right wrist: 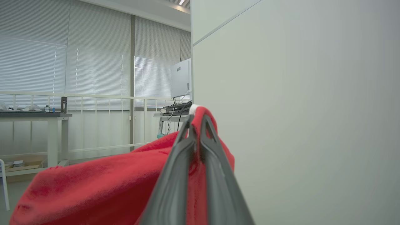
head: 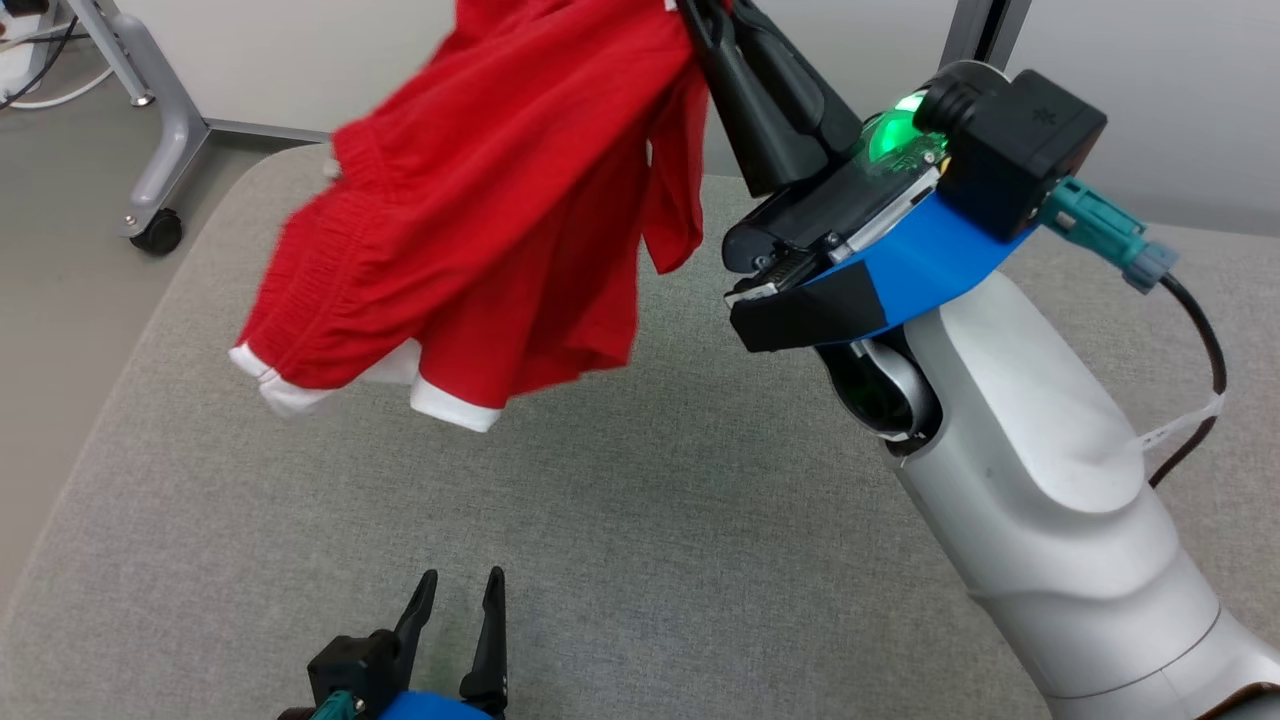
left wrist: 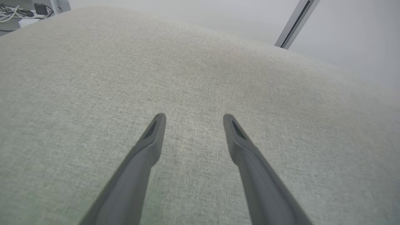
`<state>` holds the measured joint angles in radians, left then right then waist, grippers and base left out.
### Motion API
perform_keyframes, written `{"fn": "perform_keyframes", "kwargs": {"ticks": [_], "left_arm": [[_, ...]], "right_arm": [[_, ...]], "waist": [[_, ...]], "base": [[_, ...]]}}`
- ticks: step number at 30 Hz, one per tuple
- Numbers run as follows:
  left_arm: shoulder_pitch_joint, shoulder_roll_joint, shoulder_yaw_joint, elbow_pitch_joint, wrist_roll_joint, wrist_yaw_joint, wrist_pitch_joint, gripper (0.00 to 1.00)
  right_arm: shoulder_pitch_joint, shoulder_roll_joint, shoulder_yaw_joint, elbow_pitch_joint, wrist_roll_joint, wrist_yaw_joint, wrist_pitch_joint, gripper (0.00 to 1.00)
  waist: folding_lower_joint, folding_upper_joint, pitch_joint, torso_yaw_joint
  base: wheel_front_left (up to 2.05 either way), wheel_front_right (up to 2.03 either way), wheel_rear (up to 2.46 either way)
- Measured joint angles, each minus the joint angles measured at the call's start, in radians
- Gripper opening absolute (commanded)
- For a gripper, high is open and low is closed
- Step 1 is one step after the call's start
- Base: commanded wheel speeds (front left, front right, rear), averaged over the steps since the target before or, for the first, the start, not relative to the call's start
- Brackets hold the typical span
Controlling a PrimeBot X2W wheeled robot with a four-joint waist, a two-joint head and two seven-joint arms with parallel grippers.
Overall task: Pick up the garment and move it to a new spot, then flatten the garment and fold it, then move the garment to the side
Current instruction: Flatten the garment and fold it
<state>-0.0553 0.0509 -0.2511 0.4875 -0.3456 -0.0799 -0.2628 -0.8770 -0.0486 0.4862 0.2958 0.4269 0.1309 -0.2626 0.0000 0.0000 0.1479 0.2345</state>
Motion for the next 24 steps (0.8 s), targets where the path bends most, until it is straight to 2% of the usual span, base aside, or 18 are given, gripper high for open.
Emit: {"fn": "perform_keyframes", "kwargs": {"ticks": [5, 10, 11, 12, 13, 14, 18, 24], "left_arm": [[0.024, 0.000, 0.011, 0.001, -0.008, 0.008, 0.000, 1.00], [0.032, 0.000, 0.022, 0.001, -0.006, 0.009, 0.000, 1.00], [0.032, 0.000, 0.023, 0.001, -0.005, 0.008, 0.000, 1.00], [0.031, 0.000, 0.023, 0.001, -0.003, 0.007, 0.000, 1.00], [0.028, 0.000, 0.024, 0.001, 0.000, 0.006, 0.000, 1.00], [0.024, 0.000, 0.024, 0.001, 0.003, 0.004, 0.000, 1.00], [0.004, 0.000, 0.028, -0.002, 0.012, 0.001, 0.000, 1.00], [-0.007, 0.000, 0.042, -0.003, 0.023, 0.001, 0.000, 1.00]], "right_arm": [[0.062, -0.005, -0.044, 0.047, 0.005, 0.000, 0.000, 0.00], [0.250, -0.089, -0.082, 0.199, -0.016, 0.000, 0.000, 0.00], [0.287, -0.102, -0.100, 0.238, -0.017, 0.000, 0.000, 0.10], [0.322, -0.116, -0.110, 0.280, -0.025, 0.000, 0.000, 0.31], [0.353, -0.130, -0.125, 0.328, -0.039, 0.000, 0.001, 0.78], [0.380, -0.136, -0.151, 0.371, -0.043, 0.000, 0.001, 1.00], [0.420, -0.153, -0.274, 0.459, -0.093, 0.000, 0.001, 1.00], [0.454, -0.116, -0.400, 0.401, -0.200, 0.000, 0.001, 1.00]], "waist": [[-0.0001, 0.0000, -0.010, -0.009], [0.0000, 0.0000, 0.006, -0.031], [0.0000, 0.0000, 0.011, -0.035], [0.0000, 0.0000, 0.016, -0.039], [0.0000, 0.0000, 0.021, -0.043], [-0.0001, 0.0000, 0.026, -0.046], [0.0000, 0.0000, 0.038, -0.060], [0.0000, 0.0000, 0.033, -0.080]], "base": [[0.00, 0.00, 0.00], [0.00, 0.00, 0.00], [0.00, 0.00, 0.00], [0.00, 0.00, 0.00], [0.00, 0.00, 0.00], [0.00, 0.00, 0.00], [0.00, 0.00, 0.00], [0.00, 0.00, 0.00]]}}
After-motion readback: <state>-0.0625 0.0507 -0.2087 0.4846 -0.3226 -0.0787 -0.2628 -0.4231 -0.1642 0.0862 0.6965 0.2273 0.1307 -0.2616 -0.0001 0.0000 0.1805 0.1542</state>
